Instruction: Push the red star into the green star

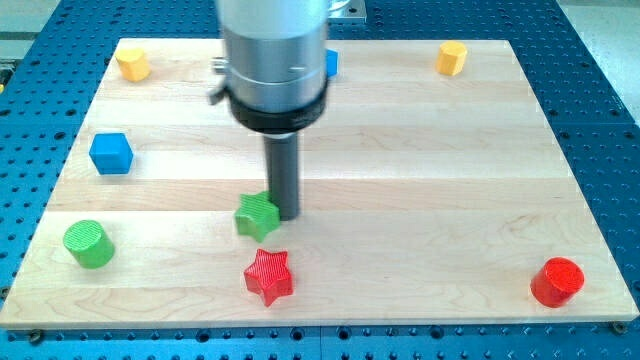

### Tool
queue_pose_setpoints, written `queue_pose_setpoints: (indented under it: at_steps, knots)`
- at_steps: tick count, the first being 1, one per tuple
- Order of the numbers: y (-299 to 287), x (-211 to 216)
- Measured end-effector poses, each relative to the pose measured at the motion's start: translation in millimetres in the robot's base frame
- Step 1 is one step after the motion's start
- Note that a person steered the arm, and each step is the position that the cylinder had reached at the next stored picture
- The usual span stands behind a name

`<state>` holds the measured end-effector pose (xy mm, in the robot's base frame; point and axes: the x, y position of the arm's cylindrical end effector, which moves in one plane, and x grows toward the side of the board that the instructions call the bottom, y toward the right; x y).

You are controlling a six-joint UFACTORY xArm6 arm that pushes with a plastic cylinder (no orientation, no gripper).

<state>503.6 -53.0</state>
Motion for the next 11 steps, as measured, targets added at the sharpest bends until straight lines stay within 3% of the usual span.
queue_pose_setpoints:
  at_steps: [2,3,4,5,6,7,8,9,11]
  knots:
    - [-69.1,33.5]
    - [7.9,29.3]
    - [43.6,48.7]
    - [50.1,102.2]
    - [61.7,108.0]
    - [1.4,107.0]
    - [-18.6,101.9]
    - [61.5,95.8]
    - [-68.3,83.0]
